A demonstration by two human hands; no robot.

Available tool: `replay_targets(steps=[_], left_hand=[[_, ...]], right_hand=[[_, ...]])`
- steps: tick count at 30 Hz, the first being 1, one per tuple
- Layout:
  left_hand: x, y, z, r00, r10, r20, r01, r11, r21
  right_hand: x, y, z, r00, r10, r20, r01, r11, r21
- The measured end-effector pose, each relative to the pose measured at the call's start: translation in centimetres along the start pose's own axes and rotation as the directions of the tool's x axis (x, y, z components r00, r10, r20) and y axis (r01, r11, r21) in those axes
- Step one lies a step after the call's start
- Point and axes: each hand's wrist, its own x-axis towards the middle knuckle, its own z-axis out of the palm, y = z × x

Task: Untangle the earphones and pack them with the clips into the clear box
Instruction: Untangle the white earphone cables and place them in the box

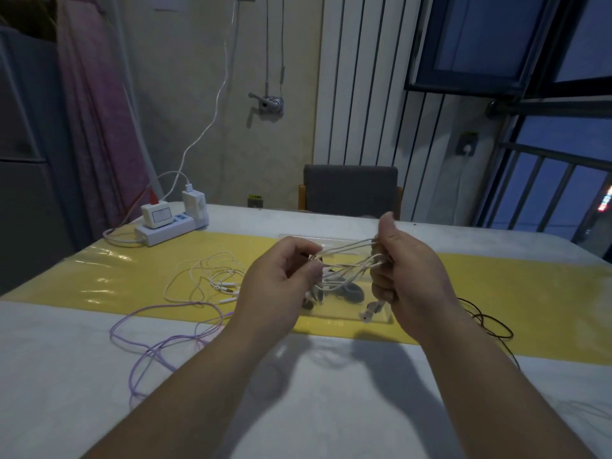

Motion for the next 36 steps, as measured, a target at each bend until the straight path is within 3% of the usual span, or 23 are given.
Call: replay_targets(steps=[4, 7, 11, 14, 22, 25, 28, 32, 34, 36], left_hand=[[-0.2, 0.3, 0.3, 1.0, 0.005, 0.027, -0.005, 1.0, 0.024], [-0.3, 0.5, 0.4, 0.997, -0.021, 0.072, 0.022, 1.0, -0.01], [0.0, 0.7, 0.0, 0.997, -0.038, 0.072, 0.041, 0.998, -0.05], [0.4, 0.6, -0.6, 0.998, -0.04, 0.039, 0.042, 0.997, -0.063], [1.2, 0.0, -1.7, 0.988, -0.145, 0.045, 0.148, 0.986, -0.077], [1.0, -0.1, -1.9, 0.992, -0.111, 0.055, 0.107, 0.991, 0.079], [0.7, -0.1, -1.7, 0.989, -0.028, 0.145, -0.019, 0.949, 0.315], [0.1, 0.0, -1.4, 0.959, 0.095, 0.265, -0.242, 0.761, 0.602], [-0.3, 0.4, -0.8, 0.946, 0.102, 0.307, -0.293, 0.678, 0.675], [-0.7, 0.3, -0.1, 0.941, 0.056, 0.334, -0.286, 0.661, 0.694]], right_hand=[[0.4, 1.2, 0.5, 0.968, -0.072, -0.24, 0.031, 0.985, -0.169], [0.5, 1.6, 0.6, 0.936, -0.132, -0.327, 0.059, 0.972, -0.225], [0.5, 0.7, 0.2, 0.984, -0.046, -0.172, 0.025, 0.993, -0.117], [0.5, 0.2, -0.7, 0.999, 0.025, -0.035, -0.032, 0.978, -0.207], [0.2, -0.5, -2.2, 0.968, 0.188, 0.165, -0.124, 0.933, -0.337], [0.1, -0.2, -2.2, 0.963, 0.195, 0.186, -0.11, 0.915, -0.389], [0.4, 0.3, -1.7, 0.987, 0.1, 0.123, -0.039, 0.904, -0.425], [0.5, 0.7, -0.8, 0.995, -0.027, 0.096, 0.067, 0.892, -0.448], [0.4, 0.7, -0.3, 0.993, -0.068, 0.097, 0.104, 0.892, -0.441], [0.2, 0.7, 0.2, 0.991, -0.09, 0.101, 0.124, 0.897, -0.425]])
